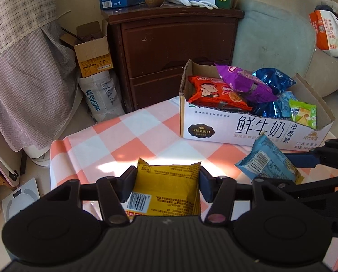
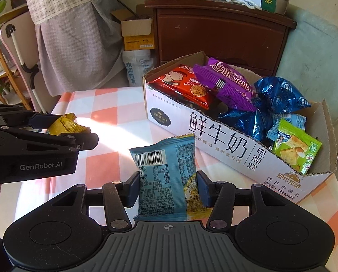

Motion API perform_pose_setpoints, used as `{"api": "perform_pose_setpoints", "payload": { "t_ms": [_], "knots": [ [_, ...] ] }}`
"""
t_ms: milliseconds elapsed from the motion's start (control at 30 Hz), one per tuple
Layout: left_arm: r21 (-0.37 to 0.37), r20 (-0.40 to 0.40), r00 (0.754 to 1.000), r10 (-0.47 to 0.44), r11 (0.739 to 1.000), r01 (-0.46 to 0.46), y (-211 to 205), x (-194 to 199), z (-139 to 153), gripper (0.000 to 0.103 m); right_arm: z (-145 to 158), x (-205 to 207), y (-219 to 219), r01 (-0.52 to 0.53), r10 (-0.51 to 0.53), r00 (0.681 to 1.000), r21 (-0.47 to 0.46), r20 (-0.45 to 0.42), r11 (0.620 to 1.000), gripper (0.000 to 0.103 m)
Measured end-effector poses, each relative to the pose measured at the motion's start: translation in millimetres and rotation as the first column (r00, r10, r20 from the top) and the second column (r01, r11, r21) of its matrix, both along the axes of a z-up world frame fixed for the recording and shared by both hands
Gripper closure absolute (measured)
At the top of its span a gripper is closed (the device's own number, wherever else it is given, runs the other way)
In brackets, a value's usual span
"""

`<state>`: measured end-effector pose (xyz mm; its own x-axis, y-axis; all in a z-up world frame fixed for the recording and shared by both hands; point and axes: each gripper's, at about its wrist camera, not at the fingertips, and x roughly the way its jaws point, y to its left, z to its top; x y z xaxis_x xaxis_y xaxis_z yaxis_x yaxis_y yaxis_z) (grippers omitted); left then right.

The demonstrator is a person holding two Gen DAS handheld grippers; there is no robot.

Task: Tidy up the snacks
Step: 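Lift both held bags and carry them over the box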

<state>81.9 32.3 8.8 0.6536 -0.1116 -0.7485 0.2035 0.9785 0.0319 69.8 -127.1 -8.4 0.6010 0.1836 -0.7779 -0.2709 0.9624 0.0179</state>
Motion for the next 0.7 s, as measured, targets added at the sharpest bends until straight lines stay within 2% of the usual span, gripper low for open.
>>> {"api": "perform_pose_setpoints", "payload": {
  "t_ms": [200, 433, 600, 700],
  "knots": [
    [-0.001, 0.026, 1.0, 0.01, 1.0, -0.01, -11, 4, 6, 0.047, 5, 2, -9, 0.031, -0.031, 0.999, 0.013, 0.014, 0.999, 0.053],
    [-0.044, 0.037, 0.999, 0.029, 0.999, -0.028, -25, 12, 16, 0.047, 15, 5, -19, 0.079, -0.081, 0.996, 0.032, 0.041, 0.996, 0.053],
    [-0.044, 0.082, 0.996, 0.029, 0.999, -0.026, -37, 16, 26, 0.046, 29, 7, -33, 0.117, -0.122, 0.99, 0.064, 0.076, 0.991, 0.053],
    [-0.083, 0.087, 0.995, 0.038, 0.996, -0.03, -40, 22, 33, 0.046, 40, 10, -47, 0.148, -0.158, 0.982, 0.092, 0.103, 0.985, 0.053]
  ]
}}
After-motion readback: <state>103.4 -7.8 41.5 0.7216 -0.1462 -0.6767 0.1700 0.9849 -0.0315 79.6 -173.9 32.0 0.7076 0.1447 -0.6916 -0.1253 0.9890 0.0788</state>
